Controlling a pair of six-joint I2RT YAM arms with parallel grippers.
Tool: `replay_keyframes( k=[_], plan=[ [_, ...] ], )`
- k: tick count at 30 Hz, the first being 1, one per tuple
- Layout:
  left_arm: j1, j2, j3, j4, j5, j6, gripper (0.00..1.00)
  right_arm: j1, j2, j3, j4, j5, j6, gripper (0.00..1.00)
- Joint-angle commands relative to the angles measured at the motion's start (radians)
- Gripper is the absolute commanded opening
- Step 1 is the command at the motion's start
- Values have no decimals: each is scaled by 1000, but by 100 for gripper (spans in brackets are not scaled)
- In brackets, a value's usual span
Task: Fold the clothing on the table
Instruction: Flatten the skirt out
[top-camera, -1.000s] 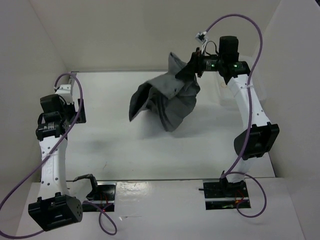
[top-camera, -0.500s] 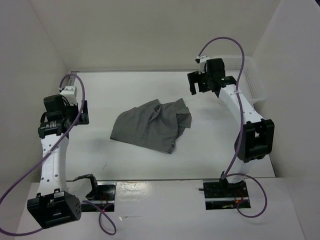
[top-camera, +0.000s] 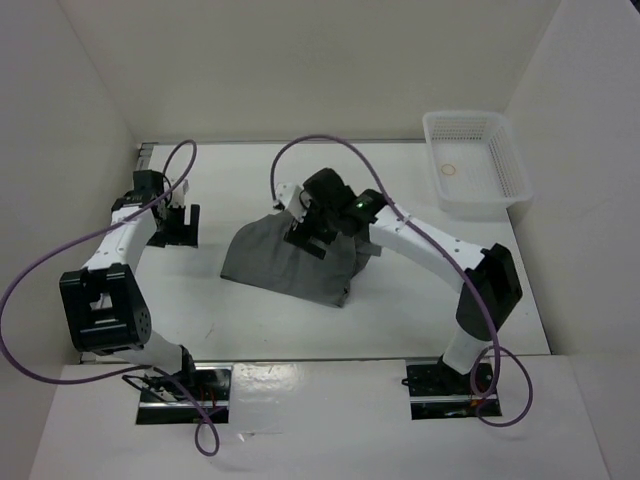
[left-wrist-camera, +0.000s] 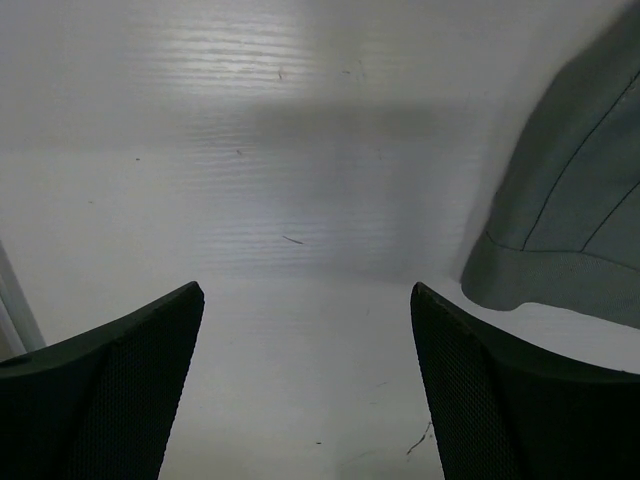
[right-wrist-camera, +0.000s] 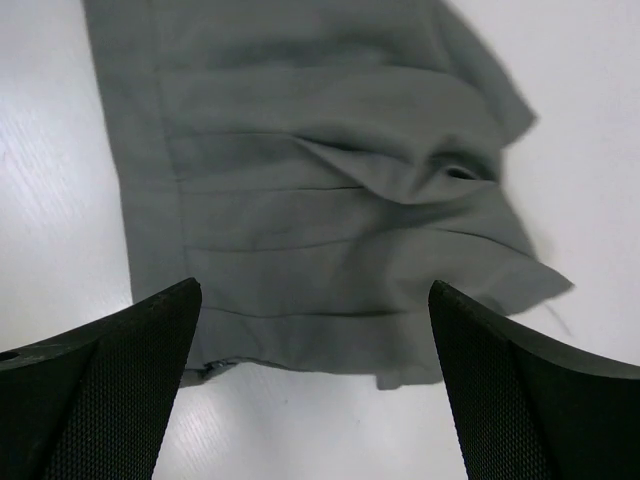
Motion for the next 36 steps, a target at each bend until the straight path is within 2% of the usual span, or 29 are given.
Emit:
replay_keyframes(
  k=[1,9,11,14,16,19,21,27,30,31,34,35,36],
  plan=[
    [-20,20,39,-54,37,-16,90,42,65,-40,-23,24,-50,98],
    [-98,49,-18,-54,137,4,89,32,111,-137,56,95,-68,98],
    [-124,62,-27,-54,177,15,84,19,111,-137,65,84,-58,98],
    [-169,112,-27,-69,186,24,67,-6,120,-137,65,96,-38,98],
    [-194,153,-17,-69,177,24,60,-27,120,-137,65,105,-28,98],
    [-243,213,5,-91,177,15,60,-78,100,-137,65,105,-28,98],
    [-267,241,14,-91,166,6,63,-109,91,-126,65,105,-28,98],
    [-276,261,25,-77,131,-13,63,-187,71,-91,56,95,-18,98],
    [-276,304,25,-68,131,-22,46,-196,62,-91,45,95,-8,98],
    [-276,315,25,-68,131,-22,31,-196,62,-91,45,95,-8,98],
    [-286,345,34,-77,158,-22,6,-196,53,-80,6,82,1,98],
    [-286,356,43,-86,158,-22,0,-196,53,-69,-11,67,1,98],
    [-286,356,43,-86,187,-13,0,-196,53,-69,-33,43,1,98]
  ],
)
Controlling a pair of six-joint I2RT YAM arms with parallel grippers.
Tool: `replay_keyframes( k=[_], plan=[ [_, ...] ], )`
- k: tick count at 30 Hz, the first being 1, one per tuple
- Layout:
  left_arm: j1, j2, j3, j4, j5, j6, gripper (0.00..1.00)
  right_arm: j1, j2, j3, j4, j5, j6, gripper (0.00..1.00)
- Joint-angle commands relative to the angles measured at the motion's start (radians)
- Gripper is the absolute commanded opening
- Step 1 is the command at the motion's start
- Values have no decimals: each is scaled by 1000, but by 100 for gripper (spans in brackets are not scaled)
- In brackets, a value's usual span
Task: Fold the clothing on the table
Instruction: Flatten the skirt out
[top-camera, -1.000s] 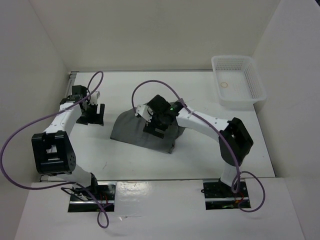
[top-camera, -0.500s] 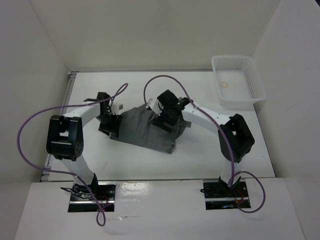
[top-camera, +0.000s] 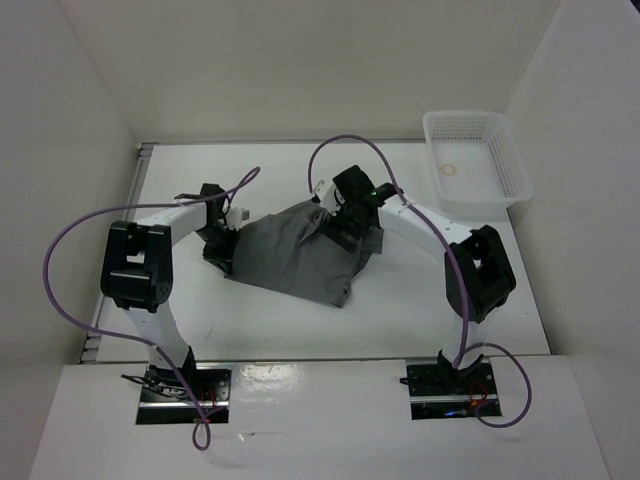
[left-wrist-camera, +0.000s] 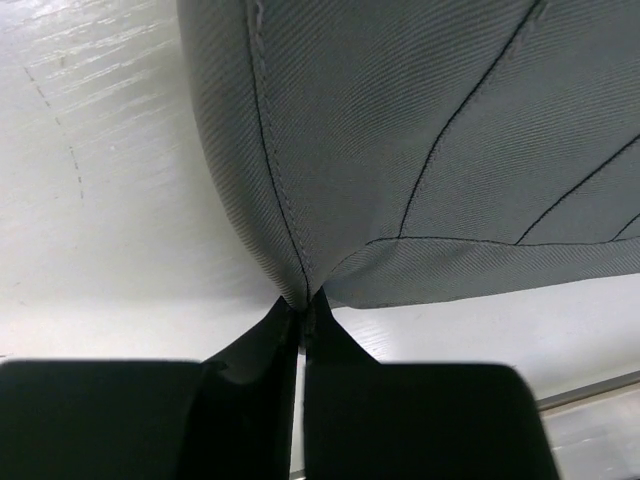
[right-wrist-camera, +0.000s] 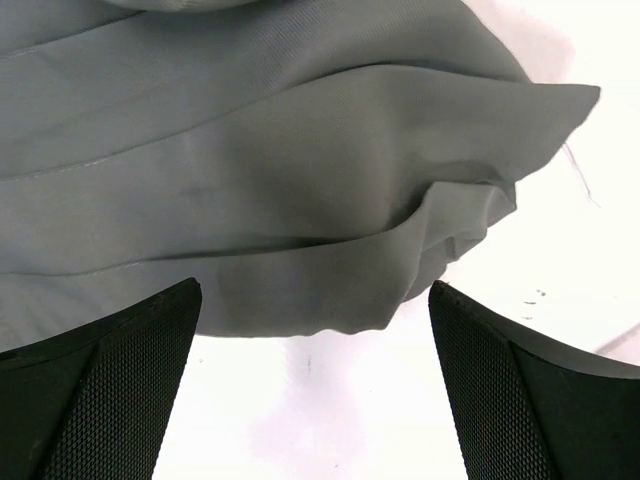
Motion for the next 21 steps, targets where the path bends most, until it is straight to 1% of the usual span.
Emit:
replay_keyframes(
  k=[1,4,6,10,13,15,17,21],
  plan=[
    [-6,39,13,4,58,10,0,3,-71,64,-94,-55,15,98],
    [-6,39,37,13,81,10,0,3,-96,73,-161,-116,15,98],
    [-6,48,76,13,98,10,0,3,-108,48,-209,-161,15,98],
    [-6,86,131,13,173,10,0,38,-131,-49,-220,-217,15,98],
    [-6,126,171,13,213,10,0,74,-122,-84,-211,-244,15,98],
    [-6,140,192,13,223,10,0,74,-99,-97,-201,-244,15,98],
    [-6,149,192,13,223,10,0,74,-70,-97,-211,-254,15,98],
    [5,140,173,33,234,0,0,74,-70,-120,-223,-285,15,98]
  ],
)
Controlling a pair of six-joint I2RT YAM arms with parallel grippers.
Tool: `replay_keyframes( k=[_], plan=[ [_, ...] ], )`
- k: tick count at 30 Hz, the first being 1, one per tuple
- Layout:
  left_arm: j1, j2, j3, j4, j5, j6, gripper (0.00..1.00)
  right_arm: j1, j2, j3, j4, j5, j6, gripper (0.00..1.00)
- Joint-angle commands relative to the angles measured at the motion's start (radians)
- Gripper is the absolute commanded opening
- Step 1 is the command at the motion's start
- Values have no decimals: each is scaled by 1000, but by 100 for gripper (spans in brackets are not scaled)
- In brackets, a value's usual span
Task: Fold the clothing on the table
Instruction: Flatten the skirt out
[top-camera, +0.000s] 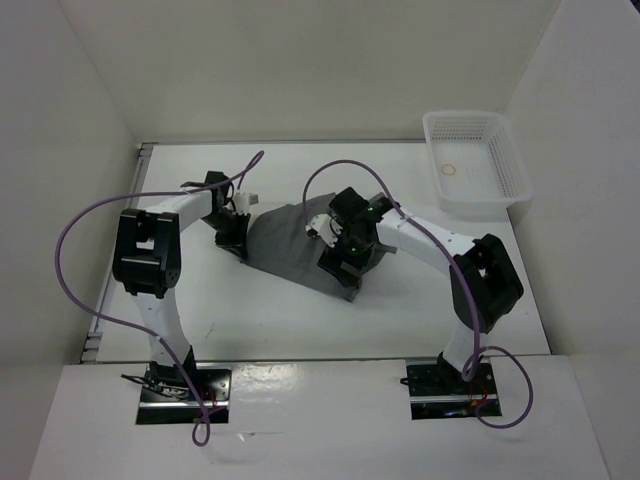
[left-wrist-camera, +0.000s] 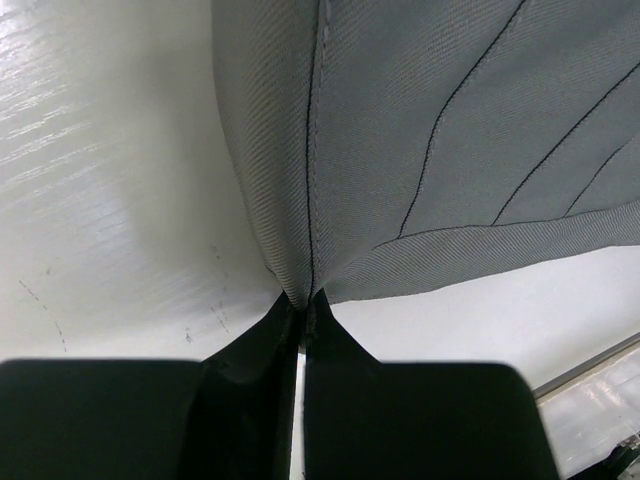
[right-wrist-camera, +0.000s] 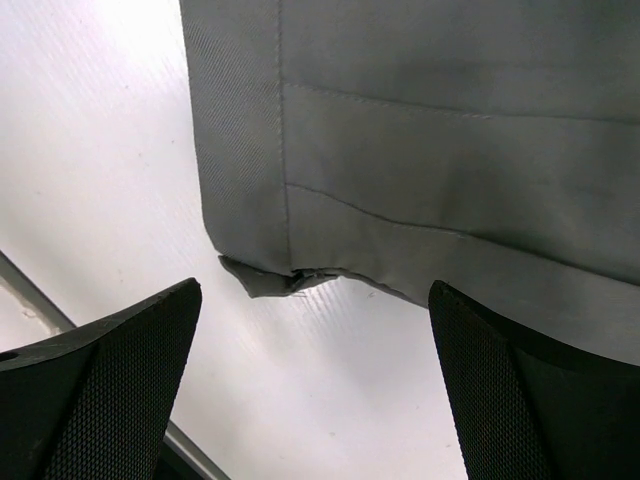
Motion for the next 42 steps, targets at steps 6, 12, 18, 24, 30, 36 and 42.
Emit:
replay_keyframes(
  k=[6,12,18,24,30,36,42],
  plan=[
    [99,-15,-21,32,48,-18,0,10,-27,-56,-16,-34,11,98],
    [156,-15,-21,43,27,-29,0,82,-16,-56,-4,10,0,98],
    [156,-25,-30,43,18,-29,0,212,17,-23,50,50,0,98],
    [156,-25,-30,34,18,-29,0,306,50,-32,110,133,-9,98],
    [156,-34,-39,34,18,-19,0,294,68,-92,235,237,-36,98],
    [156,-34,-39,25,27,-10,0,272,97,-101,303,293,-69,98],
    [156,-43,-50,25,36,-1,0,261,135,-110,323,293,-69,73]
  ],
)
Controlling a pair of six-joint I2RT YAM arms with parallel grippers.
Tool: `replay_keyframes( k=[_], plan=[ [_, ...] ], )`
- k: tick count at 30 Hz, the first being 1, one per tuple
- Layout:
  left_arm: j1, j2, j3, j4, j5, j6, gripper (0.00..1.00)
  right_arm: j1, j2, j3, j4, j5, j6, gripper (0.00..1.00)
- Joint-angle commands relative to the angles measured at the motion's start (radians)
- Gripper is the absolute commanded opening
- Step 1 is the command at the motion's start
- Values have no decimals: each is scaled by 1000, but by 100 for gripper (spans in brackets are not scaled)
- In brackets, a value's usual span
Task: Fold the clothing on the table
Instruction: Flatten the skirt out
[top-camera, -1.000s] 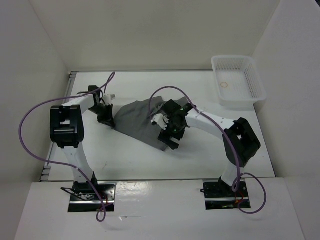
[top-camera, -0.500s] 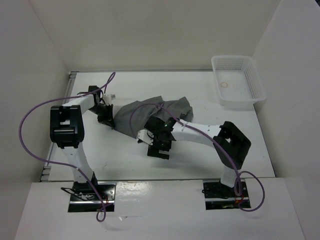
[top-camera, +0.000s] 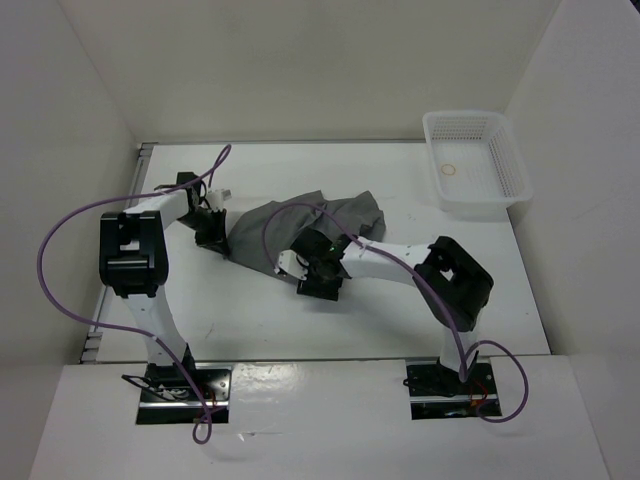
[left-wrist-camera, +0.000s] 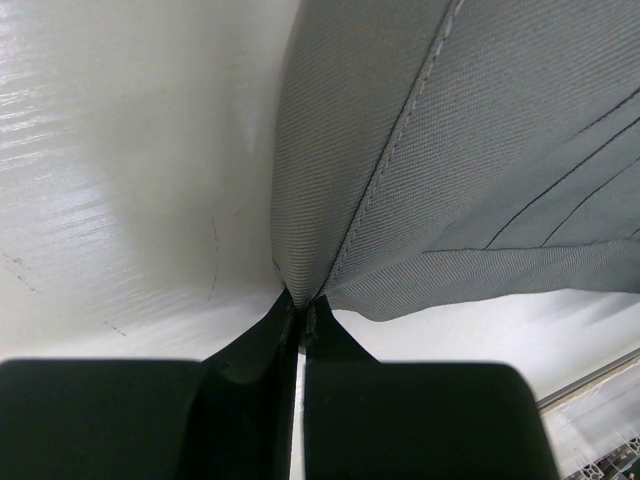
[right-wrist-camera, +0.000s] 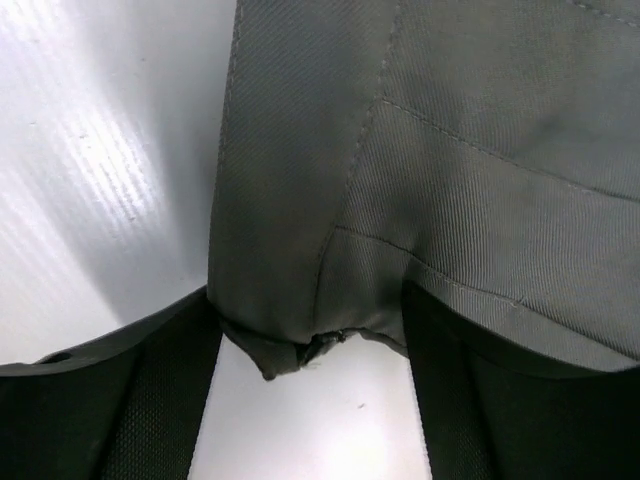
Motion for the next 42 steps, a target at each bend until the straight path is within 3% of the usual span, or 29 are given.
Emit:
replay_keyframes(
  k=[1,4,5,7,12,19,26,30,36,42],
  plan=[
    [-6,-31,-19,-15,6,23,0,-4,19,-14,57,22,-10,64],
    [-6,-40,-19,-15,6,32,0,-4,19,-14,57,13,-10,34],
    [-6,-40,-28,-15,16,33,0,-4,19,-14,48,13,-10,10],
    [-6,-53,-29,-15,16,33,0,-4,9,-14,28,13,-1,0],
    [-6,-143,34,-60,45,63,0,-68,-37,125,-58,22,-1,0],
    [-30,-358,166,-104,69,134,0,-180,-132,472,-158,73,-1,0],
    [-49,-635,241,-147,82,226,0,-234,-244,557,-196,-4,33,0],
    [-49,-763,241,-184,71,264,0,-263,-319,635,-283,-132,33,0],
    [-27,-954,275,-282,124,301,0,-350,-445,736,-437,-496,-21,0],
    [40,-1128,264,-336,268,339,0,-565,-586,804,-546,-945,-83,0]
  ],
)
